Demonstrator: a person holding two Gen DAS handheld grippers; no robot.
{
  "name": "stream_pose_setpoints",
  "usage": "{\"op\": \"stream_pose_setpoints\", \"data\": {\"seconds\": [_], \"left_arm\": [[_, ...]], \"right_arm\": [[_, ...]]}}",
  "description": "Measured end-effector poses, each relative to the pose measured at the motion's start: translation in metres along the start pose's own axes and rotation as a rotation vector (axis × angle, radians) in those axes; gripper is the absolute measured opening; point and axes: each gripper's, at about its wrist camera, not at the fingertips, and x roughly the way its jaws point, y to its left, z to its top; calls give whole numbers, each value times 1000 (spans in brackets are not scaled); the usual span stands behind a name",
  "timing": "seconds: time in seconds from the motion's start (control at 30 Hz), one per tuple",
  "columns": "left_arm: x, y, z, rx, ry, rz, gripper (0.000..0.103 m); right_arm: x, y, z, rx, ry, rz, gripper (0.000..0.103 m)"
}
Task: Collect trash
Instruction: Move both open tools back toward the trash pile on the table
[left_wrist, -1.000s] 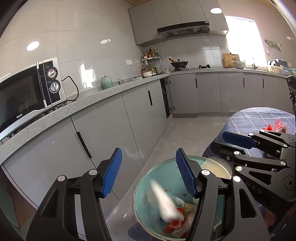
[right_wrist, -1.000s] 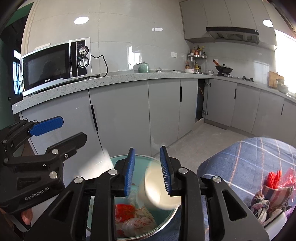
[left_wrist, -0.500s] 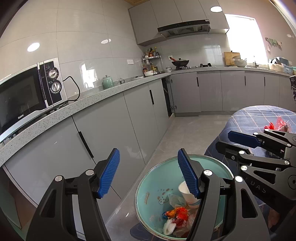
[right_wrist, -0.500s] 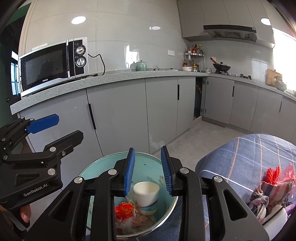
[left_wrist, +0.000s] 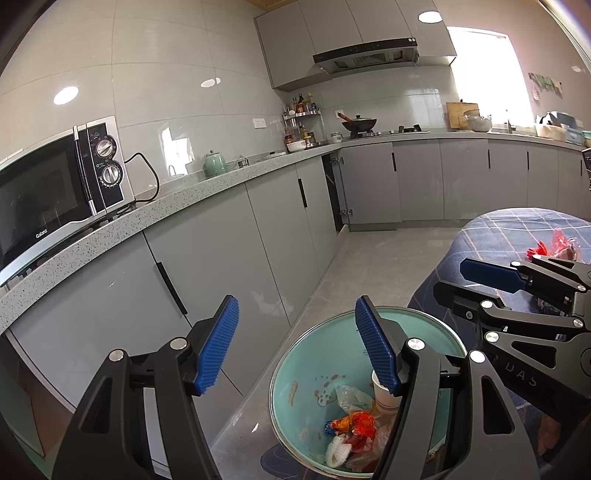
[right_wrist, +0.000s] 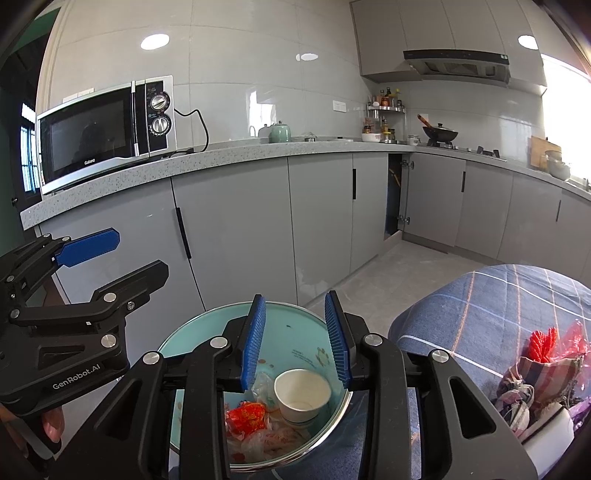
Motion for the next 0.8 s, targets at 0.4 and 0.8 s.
{"op": "stream_pose_setpoints", "data": {"seconds": [0.4,0.8], "left_arm": [[2,1,0,0,3,1,66],[-1,-2,2,3,-4,2,73]], "right_arm": [[-4,1,0,-2,1,2,34],[-10,-1,2,-2,0,-5,38]]}}
